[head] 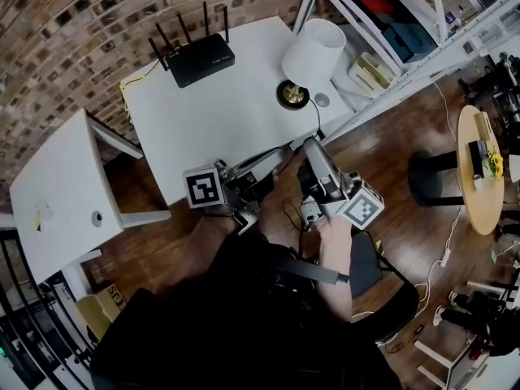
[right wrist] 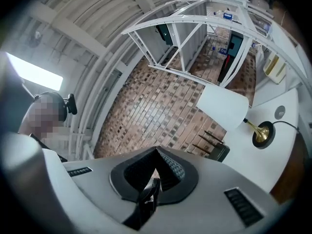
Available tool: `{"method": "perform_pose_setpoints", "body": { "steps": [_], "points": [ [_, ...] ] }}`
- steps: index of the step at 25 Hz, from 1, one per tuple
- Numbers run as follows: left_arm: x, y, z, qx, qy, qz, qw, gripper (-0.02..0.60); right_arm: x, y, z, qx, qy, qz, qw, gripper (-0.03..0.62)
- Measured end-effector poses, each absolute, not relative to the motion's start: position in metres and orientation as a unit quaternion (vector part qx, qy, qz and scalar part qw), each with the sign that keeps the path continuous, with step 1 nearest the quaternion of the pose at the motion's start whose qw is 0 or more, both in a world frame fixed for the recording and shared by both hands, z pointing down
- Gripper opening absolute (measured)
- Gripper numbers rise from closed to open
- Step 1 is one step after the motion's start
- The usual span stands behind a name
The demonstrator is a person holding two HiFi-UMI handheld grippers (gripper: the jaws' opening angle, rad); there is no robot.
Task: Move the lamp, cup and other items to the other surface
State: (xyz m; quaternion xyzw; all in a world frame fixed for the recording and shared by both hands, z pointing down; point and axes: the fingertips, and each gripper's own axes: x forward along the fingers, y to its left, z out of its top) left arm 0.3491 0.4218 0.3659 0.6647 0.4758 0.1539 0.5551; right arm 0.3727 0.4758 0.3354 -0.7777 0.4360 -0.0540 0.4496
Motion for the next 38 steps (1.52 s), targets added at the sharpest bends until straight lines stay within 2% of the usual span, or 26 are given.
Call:
{"method": "perform_pose_setpoints", "body": {
  "steps": [12,23,32,38],
  "points": [
    [0.220,0.461,0.363,0.732,0.415,0.110,0.529,0.002,0.268,0.522,0.329,-0.697,0.502,-0.070,0.507,0.005],
    [0.147,0.418,0.348,0.770,0.361,0.077,0.520,0.002,0.202,0.470,0.318,-0.635,0.561,-0.088,0.524,0.005],
    [0.094,0.314,0.355,0.789,0.294,0.023,0.539,0.002,0.166,0.354,0.326,-0.593,0.610,-0.143,0.506,0.005],
    [0.020,0.183,0.361,0.804,0.219,-0.028,0.552,0.002,0.091,0.212,0.329,-0.543,0.658,-0.202,0.481,0.005]
  ]
}}
